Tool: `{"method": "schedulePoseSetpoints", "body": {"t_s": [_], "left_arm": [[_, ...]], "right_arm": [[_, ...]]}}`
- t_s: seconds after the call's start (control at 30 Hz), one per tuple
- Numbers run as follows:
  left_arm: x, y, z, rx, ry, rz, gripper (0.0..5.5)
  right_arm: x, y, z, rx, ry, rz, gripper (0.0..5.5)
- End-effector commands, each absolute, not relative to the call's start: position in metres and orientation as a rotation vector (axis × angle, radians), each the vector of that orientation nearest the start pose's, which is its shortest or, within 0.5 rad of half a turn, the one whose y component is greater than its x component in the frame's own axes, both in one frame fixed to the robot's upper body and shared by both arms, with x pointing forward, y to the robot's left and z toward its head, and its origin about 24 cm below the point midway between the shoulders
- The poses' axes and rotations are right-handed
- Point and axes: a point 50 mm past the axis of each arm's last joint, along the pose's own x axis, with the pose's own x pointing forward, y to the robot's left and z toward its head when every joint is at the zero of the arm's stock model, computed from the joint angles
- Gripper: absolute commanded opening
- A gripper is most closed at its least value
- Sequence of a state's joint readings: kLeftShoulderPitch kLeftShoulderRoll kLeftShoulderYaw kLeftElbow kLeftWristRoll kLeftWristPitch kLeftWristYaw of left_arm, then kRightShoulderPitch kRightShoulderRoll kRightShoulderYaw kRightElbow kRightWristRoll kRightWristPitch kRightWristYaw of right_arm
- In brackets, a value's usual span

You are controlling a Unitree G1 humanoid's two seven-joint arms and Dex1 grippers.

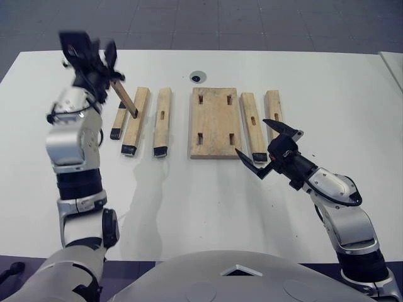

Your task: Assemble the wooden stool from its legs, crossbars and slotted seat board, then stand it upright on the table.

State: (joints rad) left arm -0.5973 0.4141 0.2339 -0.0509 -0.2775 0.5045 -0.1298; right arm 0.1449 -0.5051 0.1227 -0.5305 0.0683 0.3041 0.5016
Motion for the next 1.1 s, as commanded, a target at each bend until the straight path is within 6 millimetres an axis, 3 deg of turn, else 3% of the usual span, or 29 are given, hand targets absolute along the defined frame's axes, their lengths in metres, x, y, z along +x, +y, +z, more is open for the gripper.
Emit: {"method": "schedulePoseSetpoints", "body": {"t_s": [0.03,0.1,0.17,0.3,0.37,0.47,0.6,0.7,0.8,0.9,1.1], "left_arm": [[0.351,0.228,0.234,0.069,-0.2,-0.034,2.58],[0.365,0.235,0.213,0.058,-0.118,-0.021,2.83],[0.372,0.239,0.179,0.071,0.003,-0.017,3.19],[0.37,0.237,0.116,0.109,0.204,-0.056,3.81],[0.366,0.234,0.097,0.115,0.251,-0.075,4.08],[0.368,0.235,0.107,0.102,0.2,-0.069,4.61],[0.373,0.242,0.163,0.096,-0.015,-0.027,5.2],[0.363,0.245,0.197,0.129,-0.148,-0.005,5.34],[0.345,0.247,0.21,0.152,-0.202,0.01,5.34],[0.322,0.247,0.203,0.109,-0.188,0.013,5.34],[0.261,0.241,0.136,0.052,0.014,-0.019,5.34]], "right_arm": [[0.209,-0.156,0.095,-0.417,0.066,0.68,5.4],[0.209,-0.156,0.095,-0.416,0.064,0.679,5.4],[0.208,-0.155,0.094,-0.416,0.065,0.679,5.4],[0.208,-0.155,0.093,-0.414,0.066,0.677,5.4],[0.208,-0.154,0.093,-0.413,0.066,0.678,5.4],[0.207,-0.154,0.092,-0.411,0.067,0.676,5.4],[0.205,-0.154,0.091,-0.41,0.072,0.67,5.4],[0.204,-0.154,0.091,-0.409,0.075,0.667,5.4],[0.202,-0.153,0.089,-0.403,0.081,0.668,5.4],[0.199,-0.152,0.089,-0.399,0.087,0.667,5.4],[0.196,-0.155,0.088,-0.396,0.094,0.65,5.4]]}}
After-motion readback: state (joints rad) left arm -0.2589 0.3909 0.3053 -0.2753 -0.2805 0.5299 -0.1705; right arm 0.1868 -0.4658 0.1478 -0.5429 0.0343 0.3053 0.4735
